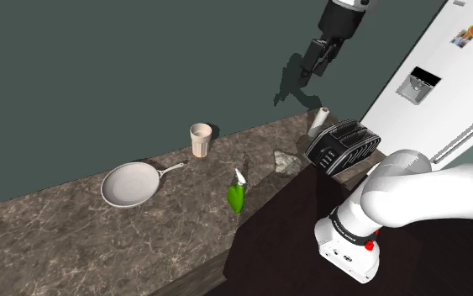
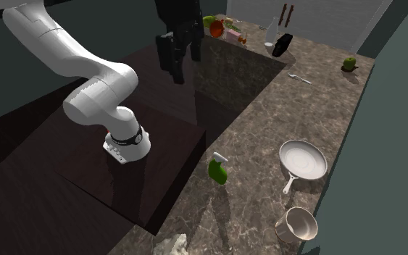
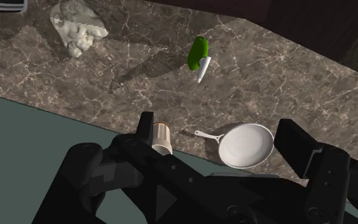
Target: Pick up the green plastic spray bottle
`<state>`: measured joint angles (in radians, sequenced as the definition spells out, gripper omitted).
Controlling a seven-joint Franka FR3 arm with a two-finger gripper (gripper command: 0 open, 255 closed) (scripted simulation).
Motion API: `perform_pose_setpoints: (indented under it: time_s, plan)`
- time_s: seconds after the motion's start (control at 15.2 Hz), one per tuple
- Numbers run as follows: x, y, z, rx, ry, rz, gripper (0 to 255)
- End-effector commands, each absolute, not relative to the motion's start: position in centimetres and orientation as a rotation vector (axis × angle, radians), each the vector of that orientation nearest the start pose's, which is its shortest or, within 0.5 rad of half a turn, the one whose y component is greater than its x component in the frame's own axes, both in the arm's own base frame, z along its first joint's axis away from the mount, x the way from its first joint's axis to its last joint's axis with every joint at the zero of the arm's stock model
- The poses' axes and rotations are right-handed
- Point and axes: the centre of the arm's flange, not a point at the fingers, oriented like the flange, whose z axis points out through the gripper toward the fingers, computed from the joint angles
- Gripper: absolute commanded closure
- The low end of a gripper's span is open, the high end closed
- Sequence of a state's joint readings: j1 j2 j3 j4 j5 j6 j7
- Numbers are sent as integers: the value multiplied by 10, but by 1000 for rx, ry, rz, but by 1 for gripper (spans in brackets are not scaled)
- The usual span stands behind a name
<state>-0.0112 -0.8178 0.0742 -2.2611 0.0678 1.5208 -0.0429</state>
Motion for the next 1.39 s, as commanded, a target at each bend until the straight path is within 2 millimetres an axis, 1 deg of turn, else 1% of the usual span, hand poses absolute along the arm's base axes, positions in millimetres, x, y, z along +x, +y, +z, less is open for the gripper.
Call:
perform_pose_setpoints:
  time_s: [0.0, 1.32]
  plan:
    - [291, 36, 639, -3123, -141, -119, 0]
    - [344, 79, 384, -3112, 57, -110, 0]
